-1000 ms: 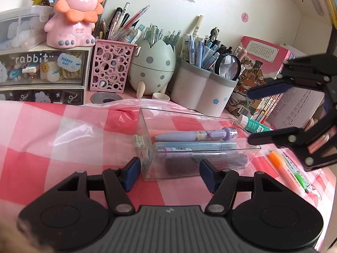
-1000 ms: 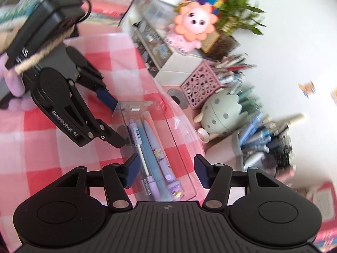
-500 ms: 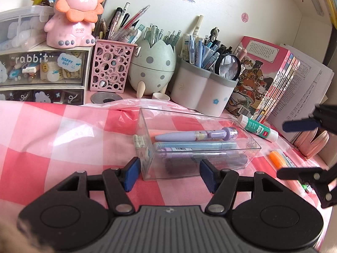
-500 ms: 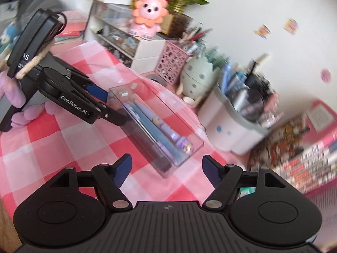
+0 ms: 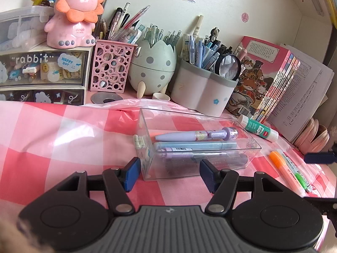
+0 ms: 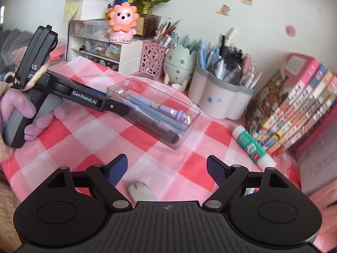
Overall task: Organize stationery
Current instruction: 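Move the right gripper back over the highlighters and eraser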
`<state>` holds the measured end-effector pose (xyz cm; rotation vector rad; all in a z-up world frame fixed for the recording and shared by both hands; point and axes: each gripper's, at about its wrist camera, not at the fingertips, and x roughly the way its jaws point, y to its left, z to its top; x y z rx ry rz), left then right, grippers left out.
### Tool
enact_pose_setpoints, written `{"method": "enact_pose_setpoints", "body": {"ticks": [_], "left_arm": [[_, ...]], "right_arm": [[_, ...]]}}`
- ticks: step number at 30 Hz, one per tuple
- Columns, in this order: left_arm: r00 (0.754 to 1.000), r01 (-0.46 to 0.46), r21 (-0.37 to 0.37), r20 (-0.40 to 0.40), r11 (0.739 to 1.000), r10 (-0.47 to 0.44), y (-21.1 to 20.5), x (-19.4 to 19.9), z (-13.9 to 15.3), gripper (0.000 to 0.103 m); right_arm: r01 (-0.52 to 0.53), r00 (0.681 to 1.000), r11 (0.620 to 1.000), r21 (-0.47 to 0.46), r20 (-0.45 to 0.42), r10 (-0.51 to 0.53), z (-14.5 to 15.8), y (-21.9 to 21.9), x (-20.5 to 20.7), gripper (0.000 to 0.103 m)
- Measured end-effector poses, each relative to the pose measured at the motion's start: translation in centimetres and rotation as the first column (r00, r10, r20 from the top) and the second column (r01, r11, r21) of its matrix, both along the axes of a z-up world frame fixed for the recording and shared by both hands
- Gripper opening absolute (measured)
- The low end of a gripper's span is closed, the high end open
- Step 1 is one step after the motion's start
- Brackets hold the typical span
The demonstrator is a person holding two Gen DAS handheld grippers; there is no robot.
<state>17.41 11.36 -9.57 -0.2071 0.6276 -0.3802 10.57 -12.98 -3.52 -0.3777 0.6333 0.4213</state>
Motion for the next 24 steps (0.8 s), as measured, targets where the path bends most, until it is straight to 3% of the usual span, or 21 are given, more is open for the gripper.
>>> {"method": "enact_pose_setpoints", "body": {"ticks": [8,15,20,24], "left_arm": [[1.000,0.000,0.000,0.000,1.000,0.000,0.0,0.0,0.0,0.036],[1.000,0.000,0.000,0.000,1.000,0.000,0.0,0.0,0.0,0.036],[1.000,0.000,0.000,0.000,1.000,0.000,0.0,0.0,0.0,0.036],[1.000,0.000,0.000,0.000,1.000,0.000,0.0,0.0,0.0,0.036]], "right_arm": [[0.145,0.988,0.989,0.038,-0.053,-0.143,-1.4,-3.6,-1.0,0.081],[0.301,0.952,0.949,0.093,-0.077,-0.295,-2.1,-7.0,-0.1,0.080],[0.429,0.902,0.892,0.144,-0.126,-0.413,-2.8,-9.7,1.0,0.062],[0.464,0.884,0.867,0.183,-0.153,-0.442,-3.3,-10.8,1.2,0.061]]}}
